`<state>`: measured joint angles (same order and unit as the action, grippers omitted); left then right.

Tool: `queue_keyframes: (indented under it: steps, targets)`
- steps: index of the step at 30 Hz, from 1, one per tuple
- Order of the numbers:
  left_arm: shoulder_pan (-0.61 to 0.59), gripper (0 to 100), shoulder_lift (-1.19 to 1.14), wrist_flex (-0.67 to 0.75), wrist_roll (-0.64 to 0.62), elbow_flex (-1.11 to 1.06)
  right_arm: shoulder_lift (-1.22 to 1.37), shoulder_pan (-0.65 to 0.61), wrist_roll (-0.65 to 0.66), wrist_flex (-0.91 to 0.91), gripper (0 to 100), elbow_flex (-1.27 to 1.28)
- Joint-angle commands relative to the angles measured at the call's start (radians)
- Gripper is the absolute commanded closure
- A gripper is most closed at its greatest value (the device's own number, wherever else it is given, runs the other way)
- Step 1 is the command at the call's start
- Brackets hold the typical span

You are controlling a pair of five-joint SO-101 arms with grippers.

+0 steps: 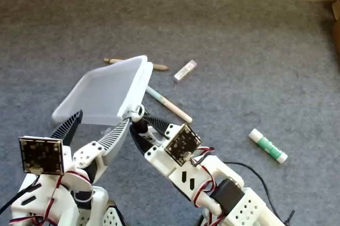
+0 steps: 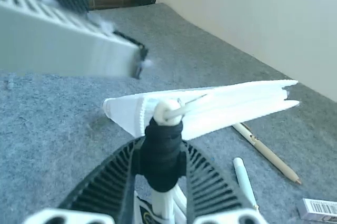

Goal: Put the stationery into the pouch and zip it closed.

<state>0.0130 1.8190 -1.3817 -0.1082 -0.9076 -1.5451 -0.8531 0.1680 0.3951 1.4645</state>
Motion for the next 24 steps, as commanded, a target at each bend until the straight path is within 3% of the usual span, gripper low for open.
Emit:
queue_keyframes:
  steps: [1,8,20,24]
  targets:
    - [0.018,65,-0.005,0.002,-0.006,0.004,-0.012,-0.005,0.009,-0.030,99.3,-0.012]
    - [0.013,65,-0.001,0.000,0.077,-0.087,-0.012,-0.005,0.009,-0.028,99.3,-0.010]
    - [0.013,65,-0.005,0.008,0.080,-0.125,-0.018,-0.005,0.009,-0.028,99.3,-0.012]
    - [-0.039,65,-0.002,0.008,0.080,-0.180,-0.018,-0.005,0.009,-0.028,99.3,-0.010]
